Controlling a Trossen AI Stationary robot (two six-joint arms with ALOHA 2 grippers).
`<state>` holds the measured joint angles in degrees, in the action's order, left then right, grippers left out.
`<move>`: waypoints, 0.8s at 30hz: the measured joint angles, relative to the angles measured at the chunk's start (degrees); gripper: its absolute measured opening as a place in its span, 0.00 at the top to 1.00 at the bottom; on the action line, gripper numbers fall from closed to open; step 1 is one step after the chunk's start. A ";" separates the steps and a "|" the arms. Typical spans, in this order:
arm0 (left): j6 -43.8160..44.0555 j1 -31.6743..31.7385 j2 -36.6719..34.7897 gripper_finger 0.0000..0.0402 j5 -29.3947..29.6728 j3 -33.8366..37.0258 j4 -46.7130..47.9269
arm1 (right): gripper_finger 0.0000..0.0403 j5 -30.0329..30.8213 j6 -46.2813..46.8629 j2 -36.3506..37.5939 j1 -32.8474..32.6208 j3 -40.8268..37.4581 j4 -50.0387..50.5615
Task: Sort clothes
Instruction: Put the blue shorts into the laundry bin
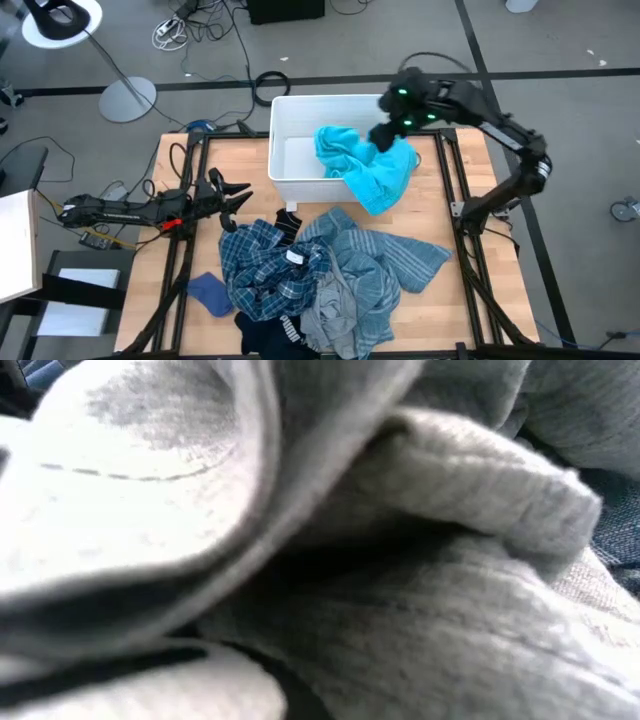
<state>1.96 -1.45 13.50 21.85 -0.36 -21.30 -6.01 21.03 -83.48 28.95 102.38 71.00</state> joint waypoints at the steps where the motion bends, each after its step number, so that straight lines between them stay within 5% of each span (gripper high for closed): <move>1: 0.00 0.02 -0.01 0.70 0.00 -0.01 0.00 | 0.51 1.35 1.09 1.58 0.00 0.01 2.39; 12: 0.00 0.01 -0.01 0.70 0.00 -0.01 0.00 | 0.52 11.56 16.12 18.95 -6.26 -6.34 11.55; 18: 0.00 0.01 -0.02 0.70 0.00 -0.01 0.00 | 0.52 12.42 27.66 30.25 -13.77 -25.65 4.54; 24: 0.00 0.00 0.00 0.70 0.00 -0.02 0.00 | 0.52 12.35 36.26 39.24 -21.36 -47.06 -16.67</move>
<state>1.96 -1.45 13.49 21.85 -0.38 -21.30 6.35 57.29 -44.24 7.59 55.32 54.33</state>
